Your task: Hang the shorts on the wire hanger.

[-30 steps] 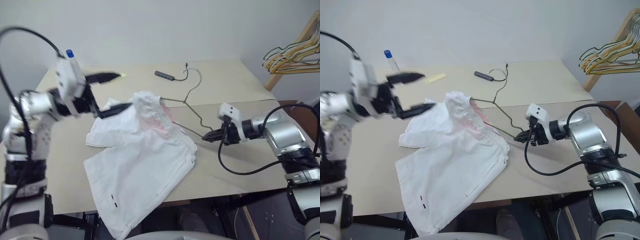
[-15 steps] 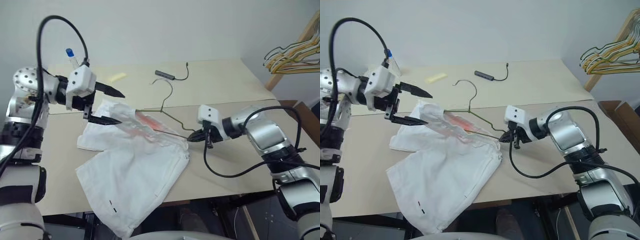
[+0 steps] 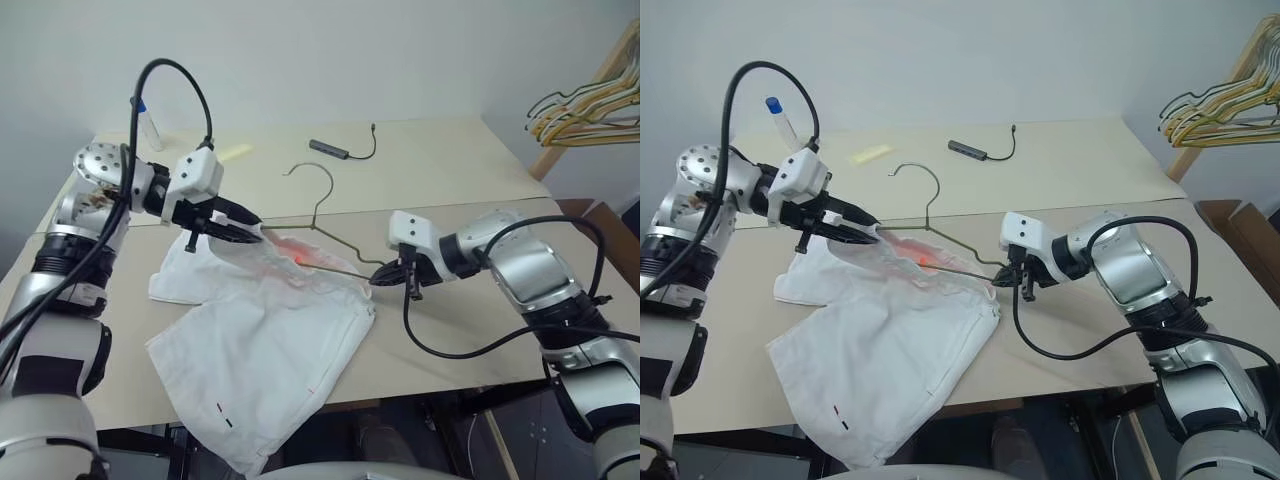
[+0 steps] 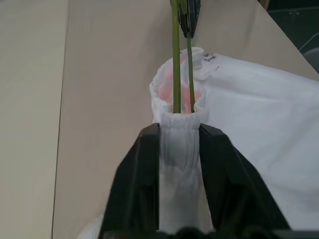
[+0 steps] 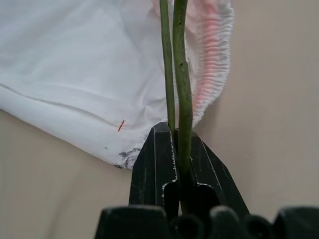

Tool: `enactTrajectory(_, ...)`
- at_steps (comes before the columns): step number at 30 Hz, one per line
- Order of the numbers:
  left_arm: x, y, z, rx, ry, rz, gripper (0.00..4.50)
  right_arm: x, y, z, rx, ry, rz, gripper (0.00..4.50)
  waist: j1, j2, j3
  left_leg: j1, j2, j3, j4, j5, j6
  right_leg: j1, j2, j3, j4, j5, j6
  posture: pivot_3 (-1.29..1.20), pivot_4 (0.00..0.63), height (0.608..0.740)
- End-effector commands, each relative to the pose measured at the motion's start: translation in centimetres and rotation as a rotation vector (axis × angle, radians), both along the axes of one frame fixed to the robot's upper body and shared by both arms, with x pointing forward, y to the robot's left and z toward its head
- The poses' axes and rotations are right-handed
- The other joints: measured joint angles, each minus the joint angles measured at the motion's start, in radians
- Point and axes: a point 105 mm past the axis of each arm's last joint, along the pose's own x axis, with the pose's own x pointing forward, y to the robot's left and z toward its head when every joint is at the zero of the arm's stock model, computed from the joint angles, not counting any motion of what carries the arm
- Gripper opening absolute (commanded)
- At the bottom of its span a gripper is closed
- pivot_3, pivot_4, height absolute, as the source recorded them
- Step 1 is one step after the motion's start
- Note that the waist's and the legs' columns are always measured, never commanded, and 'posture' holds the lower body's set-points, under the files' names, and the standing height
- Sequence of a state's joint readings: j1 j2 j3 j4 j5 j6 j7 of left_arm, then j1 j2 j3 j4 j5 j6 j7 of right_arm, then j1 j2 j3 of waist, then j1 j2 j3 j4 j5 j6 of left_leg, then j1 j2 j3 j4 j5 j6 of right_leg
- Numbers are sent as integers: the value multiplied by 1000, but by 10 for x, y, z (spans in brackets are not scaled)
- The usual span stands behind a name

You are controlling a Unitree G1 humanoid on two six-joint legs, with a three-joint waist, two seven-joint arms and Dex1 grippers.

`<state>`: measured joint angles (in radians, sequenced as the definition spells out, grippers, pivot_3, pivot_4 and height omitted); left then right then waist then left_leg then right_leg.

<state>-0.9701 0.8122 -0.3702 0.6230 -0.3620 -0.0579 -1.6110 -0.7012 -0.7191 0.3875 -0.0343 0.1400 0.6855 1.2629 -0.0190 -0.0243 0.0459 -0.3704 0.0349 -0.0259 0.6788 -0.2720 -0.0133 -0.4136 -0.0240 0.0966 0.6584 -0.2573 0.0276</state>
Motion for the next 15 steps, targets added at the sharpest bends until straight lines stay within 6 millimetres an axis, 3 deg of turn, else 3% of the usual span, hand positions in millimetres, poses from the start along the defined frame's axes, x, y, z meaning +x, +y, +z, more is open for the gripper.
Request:
enactTrajectory(1,3,-2,6,10,-35,-10,58,-3,8,18,23,-53,47,0,-1,0,0,0,0,0,0,0,0,0,0,0,0,0,0,11,0,740)
enactTrajectory(6,4,-2,1,27,-35,-10,26,-4,10,20,35,-69,53,0,-1,0,0,-2,0,0,0,0,0,-2,0,0,1,0,0,8,0,740)
enactTrajectory(12,9,-3,3,38,-117,-3,26,2,15,23,74,-310,128,0,0,0,0,-5,0,0,1,0,0,-6,0,0,4,0,0,10,0,740)
enactTrajectory(13,10,-2,4,34,-126,-2,0,3,14,22,65,-317,128,576,-2,0,0,-5,-1,0,1,0,0,-7,0,1,4,0,0,10,0,740)
enactTrajectory(15,10,0,9,25,-140,4,0,8,11,24,78,-322,97,1178,-4,0,0,-5,0,1,1,0,0,-7,0,1,4,0,0,8,0,740)
